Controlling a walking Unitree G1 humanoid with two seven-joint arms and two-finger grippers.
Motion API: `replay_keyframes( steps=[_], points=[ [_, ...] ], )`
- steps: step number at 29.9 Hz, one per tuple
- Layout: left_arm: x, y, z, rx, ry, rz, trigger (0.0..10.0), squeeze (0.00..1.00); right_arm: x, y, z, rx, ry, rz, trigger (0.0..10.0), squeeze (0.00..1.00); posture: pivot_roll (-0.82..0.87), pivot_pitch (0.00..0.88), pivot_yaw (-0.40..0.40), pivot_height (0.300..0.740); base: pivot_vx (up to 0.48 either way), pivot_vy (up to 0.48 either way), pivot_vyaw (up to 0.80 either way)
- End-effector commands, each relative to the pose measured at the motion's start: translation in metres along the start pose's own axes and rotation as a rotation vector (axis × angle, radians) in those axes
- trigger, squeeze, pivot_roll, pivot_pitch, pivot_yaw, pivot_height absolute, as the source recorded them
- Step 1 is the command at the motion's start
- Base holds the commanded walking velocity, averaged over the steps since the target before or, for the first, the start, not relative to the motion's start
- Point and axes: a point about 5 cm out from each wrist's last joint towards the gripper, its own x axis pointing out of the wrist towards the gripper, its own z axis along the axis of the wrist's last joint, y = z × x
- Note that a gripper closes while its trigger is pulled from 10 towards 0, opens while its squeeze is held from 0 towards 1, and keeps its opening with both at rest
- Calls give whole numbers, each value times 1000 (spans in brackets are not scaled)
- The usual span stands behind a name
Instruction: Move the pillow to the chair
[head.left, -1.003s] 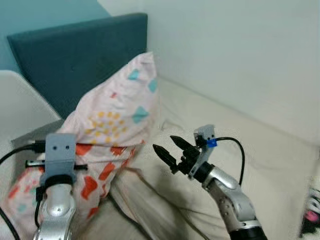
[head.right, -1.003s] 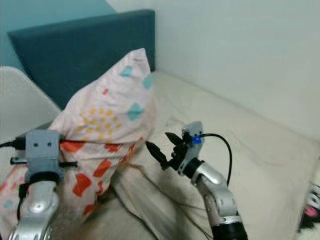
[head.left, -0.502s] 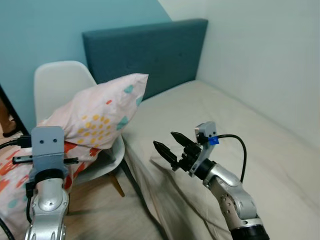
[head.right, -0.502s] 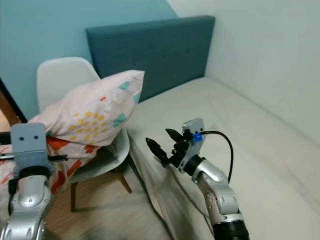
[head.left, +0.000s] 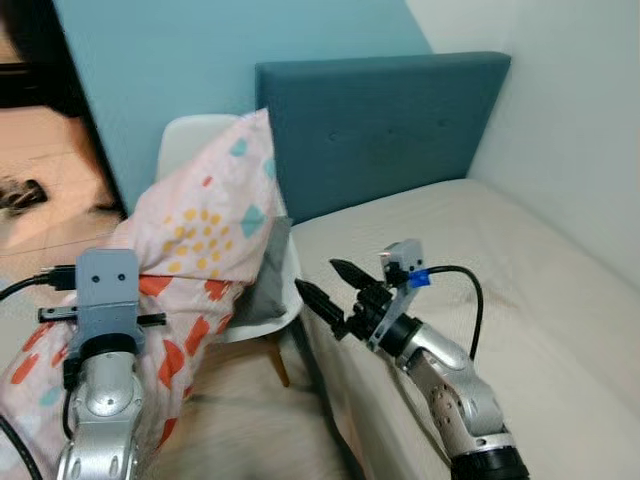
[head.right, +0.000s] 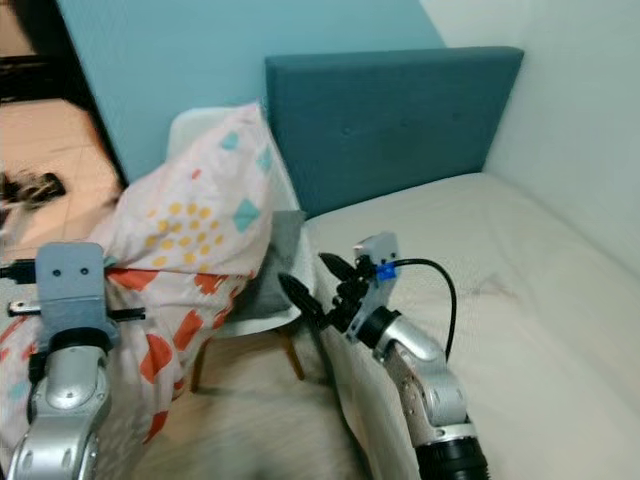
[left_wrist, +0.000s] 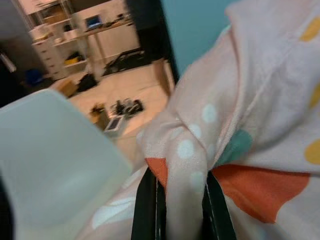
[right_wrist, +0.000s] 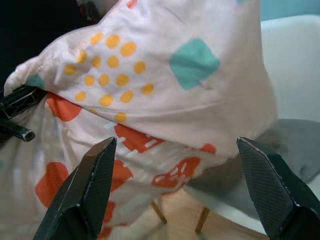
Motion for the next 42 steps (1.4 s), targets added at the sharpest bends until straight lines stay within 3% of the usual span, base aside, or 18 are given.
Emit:
replay_keyframes(
  steps=[1,13,26,31,42],
  points=[
    [2,1,13,-5,-70,17,10000,0,-2,-2,1,6,-3,-3,10000,0,0,0,-69,735,0,0,731],
    [2,-6,12,2,-60,-19,10000,0,-3,-4,-1,19,-5,-8,10000,0,-4,0,-65,735,0,0,731],
    [-6,-21,5,-21,-46,-127,10000,0,-8,-15,-3,25,-4,-89,10000,0,-5,0,-66,735,0,0,731],
    [-19,-44,15,-10,-138,-275,10000,0,-8,-15,-3,31,-3,-90,10000,0,-7,0,-65,735,0,0,731],
    [-17,-46,14,-20,-131,-296,10000,0,-6,-18,-5,33,-4,-123,10000,0,-4,0,-65,735,0,0,656]
  ],
)
